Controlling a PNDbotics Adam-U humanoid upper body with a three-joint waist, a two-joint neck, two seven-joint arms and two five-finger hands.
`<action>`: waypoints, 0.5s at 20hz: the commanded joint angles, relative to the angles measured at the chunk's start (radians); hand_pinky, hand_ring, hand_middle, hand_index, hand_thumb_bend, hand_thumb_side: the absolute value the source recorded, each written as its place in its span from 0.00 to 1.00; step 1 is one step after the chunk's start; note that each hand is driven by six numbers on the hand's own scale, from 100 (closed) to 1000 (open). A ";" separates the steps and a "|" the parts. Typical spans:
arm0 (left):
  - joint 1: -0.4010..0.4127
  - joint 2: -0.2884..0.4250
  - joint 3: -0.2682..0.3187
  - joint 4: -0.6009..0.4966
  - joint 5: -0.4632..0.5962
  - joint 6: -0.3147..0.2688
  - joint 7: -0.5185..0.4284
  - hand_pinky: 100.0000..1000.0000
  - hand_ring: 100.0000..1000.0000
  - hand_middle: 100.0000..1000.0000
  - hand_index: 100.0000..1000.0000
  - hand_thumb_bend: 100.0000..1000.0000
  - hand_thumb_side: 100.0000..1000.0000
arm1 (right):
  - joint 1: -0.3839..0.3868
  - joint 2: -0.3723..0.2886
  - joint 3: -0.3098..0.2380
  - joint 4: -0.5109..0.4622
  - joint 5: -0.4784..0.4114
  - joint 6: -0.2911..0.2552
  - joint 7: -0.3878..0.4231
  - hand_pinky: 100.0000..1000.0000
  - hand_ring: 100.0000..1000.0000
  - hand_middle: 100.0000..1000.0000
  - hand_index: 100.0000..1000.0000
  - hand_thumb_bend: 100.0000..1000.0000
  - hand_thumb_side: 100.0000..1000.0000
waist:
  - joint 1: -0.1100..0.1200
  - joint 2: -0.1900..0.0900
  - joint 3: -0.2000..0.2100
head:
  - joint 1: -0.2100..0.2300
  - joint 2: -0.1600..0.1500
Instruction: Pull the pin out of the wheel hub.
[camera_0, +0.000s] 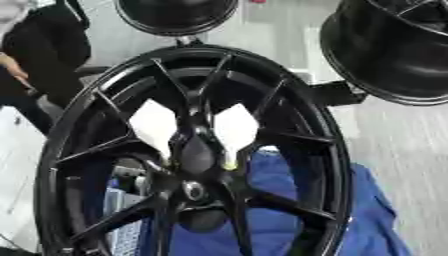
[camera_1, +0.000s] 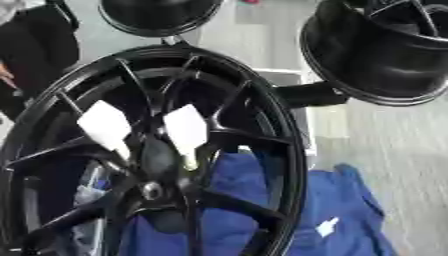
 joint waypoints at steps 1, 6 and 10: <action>-0.004 0.014 0.007 -0.017 0.003 -0.001 0.000 0.80 0.57 0.63 0.81 0.16 0.26 | -0.010 -0.022 -0.006 -0.012 0.001 -0.004 0.002 0.66 0.64 0.60 0.78 0.00 0.44 | 0.002 -0.023 0.002 | 0.006 -0.020; -0.001 0.017 0.007 -0.017 0.002 0.000 0.001 0.80 0.57 0.63 0.81 0.17 0.26 | -0.007 -0.024 -0.005 -0.012 0.001 -0.002 0.003 0.66 0.65 0.60 0.78 0.00 0.44 | 0.001 -0.023 0.005 | 0.024 -0.038; -0.001 0.019 0.007 -0.017 0.002 0.000 0.002 0.80 0.57 0.63 0.81 0.17 0.26 | -0.009 -0.032 -0.002 -0.012 0.002 0.002 0.010 0.66 0.65 0.60 0.78 0.00 0.43 | 0.002 -0.027 0.000 | 0.026 -0.047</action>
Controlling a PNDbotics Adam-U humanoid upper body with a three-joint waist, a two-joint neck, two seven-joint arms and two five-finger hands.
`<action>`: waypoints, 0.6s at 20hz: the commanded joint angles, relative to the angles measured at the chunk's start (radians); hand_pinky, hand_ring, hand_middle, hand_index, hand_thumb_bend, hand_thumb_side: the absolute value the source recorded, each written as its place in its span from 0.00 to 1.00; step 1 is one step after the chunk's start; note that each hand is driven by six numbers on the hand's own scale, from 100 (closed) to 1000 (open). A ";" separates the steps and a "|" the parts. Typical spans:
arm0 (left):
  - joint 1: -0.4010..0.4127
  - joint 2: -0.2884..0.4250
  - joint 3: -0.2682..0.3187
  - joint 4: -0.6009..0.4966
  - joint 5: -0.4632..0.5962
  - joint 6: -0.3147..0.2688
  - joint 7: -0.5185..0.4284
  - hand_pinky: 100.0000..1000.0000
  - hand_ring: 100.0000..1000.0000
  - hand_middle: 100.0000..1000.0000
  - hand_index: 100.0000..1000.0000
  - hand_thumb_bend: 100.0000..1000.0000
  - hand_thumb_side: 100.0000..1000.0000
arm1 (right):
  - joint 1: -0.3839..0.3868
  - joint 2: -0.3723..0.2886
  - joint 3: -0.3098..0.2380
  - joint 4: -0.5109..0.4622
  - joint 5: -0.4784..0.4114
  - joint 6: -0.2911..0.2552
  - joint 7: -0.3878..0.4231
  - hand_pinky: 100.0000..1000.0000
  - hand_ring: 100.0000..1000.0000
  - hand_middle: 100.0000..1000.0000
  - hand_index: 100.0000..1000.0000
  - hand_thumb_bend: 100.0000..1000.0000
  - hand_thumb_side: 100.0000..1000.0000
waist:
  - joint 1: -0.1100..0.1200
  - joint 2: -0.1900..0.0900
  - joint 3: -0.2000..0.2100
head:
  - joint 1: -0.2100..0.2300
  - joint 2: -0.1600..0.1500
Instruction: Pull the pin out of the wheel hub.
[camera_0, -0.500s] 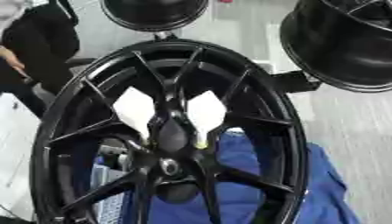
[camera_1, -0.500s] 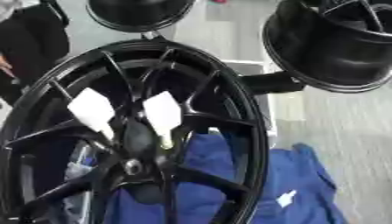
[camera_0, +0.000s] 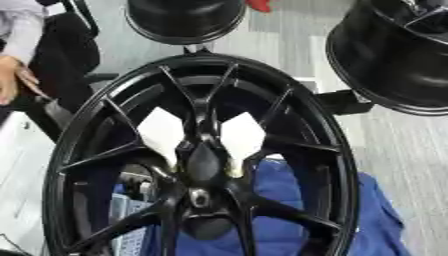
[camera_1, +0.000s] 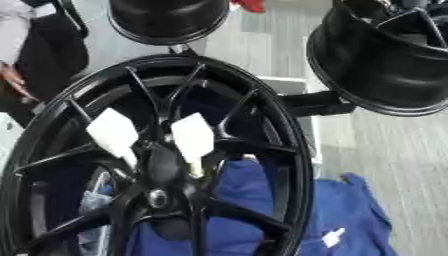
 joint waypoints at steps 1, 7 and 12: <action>-0.002 0.020 0.007 -0.017 0.002 0.001 0.001 0.80 0.57 0.63 0.81 0.17 0.25 | -0.010 -0.036 -0.005 -0.012 0.001 0.004 0.008 0.66 0.65 0.60 0.78 0.00 0.42 | 0.004 -0.028 -0.002 | 0.006 -0.015; 0.001 0.043 -0.001 -0.017 0.004 -0.001 -0.007 0.80 0.58 0.63 0.81 0.17 0.24 | 0.003 -0.097 0.016 -0.012 -0.001 0.037 0.051 0.67 0.65 0.60 0.78 0.00 0.36 | 0.005 -0.050 -0.005 | 0.016 -0.014; 0.018 0.047 0.009 -0.017 0.009 -0.002 0.002 0.80 0.58 0.63 0.81 0.18 0.24 | 0.022 -0.112 0.016 -0.012 0.005 0.037 0.070 0.68 0.66 0.60 0.78 0.00 0.35 | 0.014 -0.058 -0.033 | 0.016 -0.025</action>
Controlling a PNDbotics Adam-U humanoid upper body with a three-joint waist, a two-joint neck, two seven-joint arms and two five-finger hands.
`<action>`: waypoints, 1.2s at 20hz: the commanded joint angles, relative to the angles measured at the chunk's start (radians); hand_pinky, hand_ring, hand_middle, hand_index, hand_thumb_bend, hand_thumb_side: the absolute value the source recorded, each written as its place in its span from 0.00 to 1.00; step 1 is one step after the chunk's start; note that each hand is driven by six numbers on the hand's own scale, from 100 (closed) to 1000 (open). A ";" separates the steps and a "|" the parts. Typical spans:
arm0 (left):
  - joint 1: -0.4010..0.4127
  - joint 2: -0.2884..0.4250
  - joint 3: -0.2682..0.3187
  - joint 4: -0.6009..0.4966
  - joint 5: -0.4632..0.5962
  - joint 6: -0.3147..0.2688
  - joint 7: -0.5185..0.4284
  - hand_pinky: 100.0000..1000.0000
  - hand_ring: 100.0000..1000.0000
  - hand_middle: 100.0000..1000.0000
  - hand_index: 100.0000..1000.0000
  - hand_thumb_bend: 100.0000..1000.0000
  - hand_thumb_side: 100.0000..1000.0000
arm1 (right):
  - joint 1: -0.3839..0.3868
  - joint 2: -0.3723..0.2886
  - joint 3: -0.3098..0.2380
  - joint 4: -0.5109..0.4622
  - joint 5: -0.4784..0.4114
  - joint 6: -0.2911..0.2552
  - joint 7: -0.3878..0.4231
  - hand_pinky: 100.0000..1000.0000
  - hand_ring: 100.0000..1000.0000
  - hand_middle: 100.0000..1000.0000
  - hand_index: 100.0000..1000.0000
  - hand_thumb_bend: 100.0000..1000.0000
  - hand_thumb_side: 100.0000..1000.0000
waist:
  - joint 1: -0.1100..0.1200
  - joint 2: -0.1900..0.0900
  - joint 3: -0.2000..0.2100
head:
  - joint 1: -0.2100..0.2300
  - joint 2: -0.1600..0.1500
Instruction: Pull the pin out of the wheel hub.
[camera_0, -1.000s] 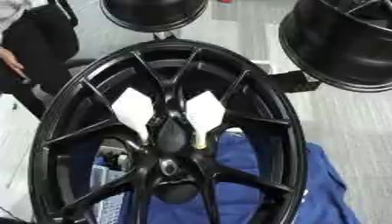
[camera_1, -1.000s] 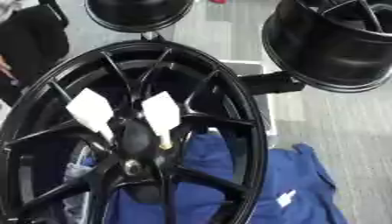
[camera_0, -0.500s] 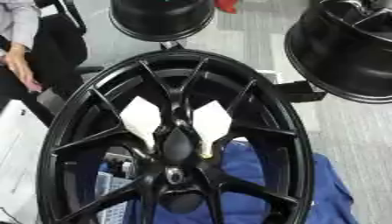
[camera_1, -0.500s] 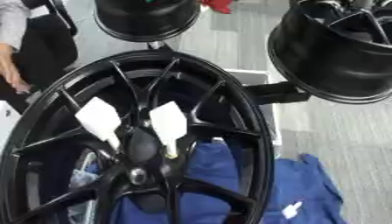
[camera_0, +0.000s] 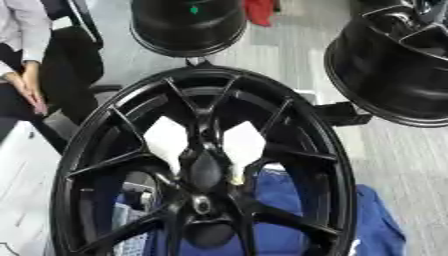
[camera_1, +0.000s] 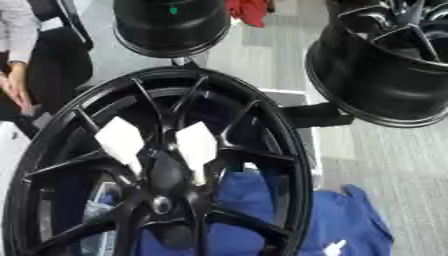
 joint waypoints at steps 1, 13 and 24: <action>0.001 0.039 0.017 -0.017 0.009 -0.001 0.011 0.80 0.58 0.63 0.81 0.19 0.22 | 0.005 -0.040 -0.012 -0.012 0.006 -0.009 0.007 0.68 0.66 0.60 0.78 0.00 0.35 | 0.004 -0.028 0.000 | 0.000 -0.013; -0.076 0.099 0.000 -0.017 0.010 -0.032 -0.011 0.80 0.59 0.63 0.81 0.21 0.19 | 0.052 -0.115 -0.015 -0.012 0.001 0.015 0.040 0.69 0.67 0.61 0.79 0.00 0.25 | -0.022 -0.015 0.024 | -0.029 -0.033; -0.055 0.145 -0.010 -0.017 0.006 -0.035 -0.001 0.80 0.58 0.63 0.81 0.20 0.21 | 0.045 -0.393 0.012 -0.012 -0.148 0.142 0.201 0.74 0.69 0.63 0.80 0.00 0.20 | -0.042 0.023 -0.010 | 0.025 -0.012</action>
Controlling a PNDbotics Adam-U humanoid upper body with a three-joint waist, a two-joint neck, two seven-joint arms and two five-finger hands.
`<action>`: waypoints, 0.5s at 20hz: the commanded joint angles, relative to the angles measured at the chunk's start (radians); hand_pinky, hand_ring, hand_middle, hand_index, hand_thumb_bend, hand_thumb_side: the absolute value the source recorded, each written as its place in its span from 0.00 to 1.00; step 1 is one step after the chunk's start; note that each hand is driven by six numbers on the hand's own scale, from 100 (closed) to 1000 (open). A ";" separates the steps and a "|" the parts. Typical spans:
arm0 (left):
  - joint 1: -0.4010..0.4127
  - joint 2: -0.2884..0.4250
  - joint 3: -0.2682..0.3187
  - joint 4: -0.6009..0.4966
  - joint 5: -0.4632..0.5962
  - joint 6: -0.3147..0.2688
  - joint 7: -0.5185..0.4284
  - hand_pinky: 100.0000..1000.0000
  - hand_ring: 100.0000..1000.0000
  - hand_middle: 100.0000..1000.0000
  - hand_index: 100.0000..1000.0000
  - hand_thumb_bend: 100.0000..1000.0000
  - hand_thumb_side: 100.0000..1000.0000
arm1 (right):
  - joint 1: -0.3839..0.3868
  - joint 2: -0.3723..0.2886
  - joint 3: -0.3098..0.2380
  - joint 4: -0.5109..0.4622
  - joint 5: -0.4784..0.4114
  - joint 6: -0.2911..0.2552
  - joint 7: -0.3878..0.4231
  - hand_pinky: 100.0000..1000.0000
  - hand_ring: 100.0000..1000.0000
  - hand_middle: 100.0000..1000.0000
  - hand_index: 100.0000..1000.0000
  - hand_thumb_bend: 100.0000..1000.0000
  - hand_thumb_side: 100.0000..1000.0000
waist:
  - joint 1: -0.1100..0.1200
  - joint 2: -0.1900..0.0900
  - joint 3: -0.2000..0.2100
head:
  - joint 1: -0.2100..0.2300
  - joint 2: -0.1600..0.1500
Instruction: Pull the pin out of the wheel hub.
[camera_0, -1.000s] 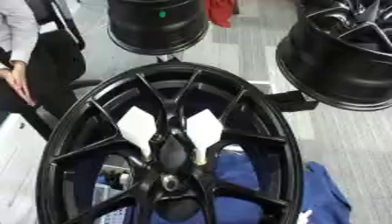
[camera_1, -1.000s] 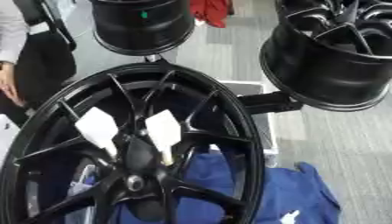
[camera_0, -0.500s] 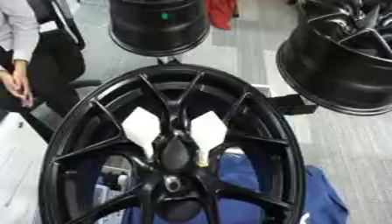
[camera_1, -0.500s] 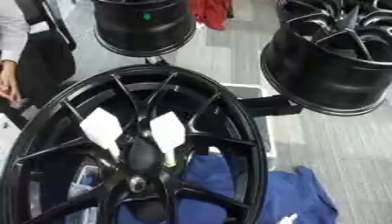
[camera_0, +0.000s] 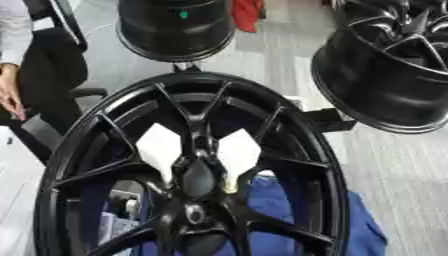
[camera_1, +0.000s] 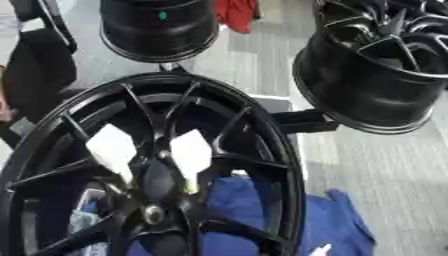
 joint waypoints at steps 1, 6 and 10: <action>-0.005 0.041 0.000 -0.017 -0.002 -0.004 0.004 0.80 0.58 0.63 0.81 0.20 0.21 | -0.025 -0.101 0.002 -0.012 -0.043 0.028 0.054 0.74 0.69 0.63 0.80 0.00 0.20 | 0.004 -0.015 -0.003 | 0.016 0.006; -0.010 0.043 0.000 -0.017 -0.004 -0.006 0.006 0.80 0.58 0.63 0.81 0.20 0.21 | -0.069 -0.184 0.055 -0.012 -0.094 0.099 0.205 0.79 0.73 0.66 0.81 0.00 0.28 | -0.004 -0.012 -0.005 | 0.027 0.031; -0.006 0.041 0.005 -0.017 -0.002 -0.001 0.012 0.80 0.58 0.63 0.81 0.21 0.21 | -0.087 -0.251 0.100 -0.012 -0.056 0.165 0.416 0.85 0.78 0.71 0.83 0.00 0.27 | -0.014 -0.023 -0.017 | 0.024 0.044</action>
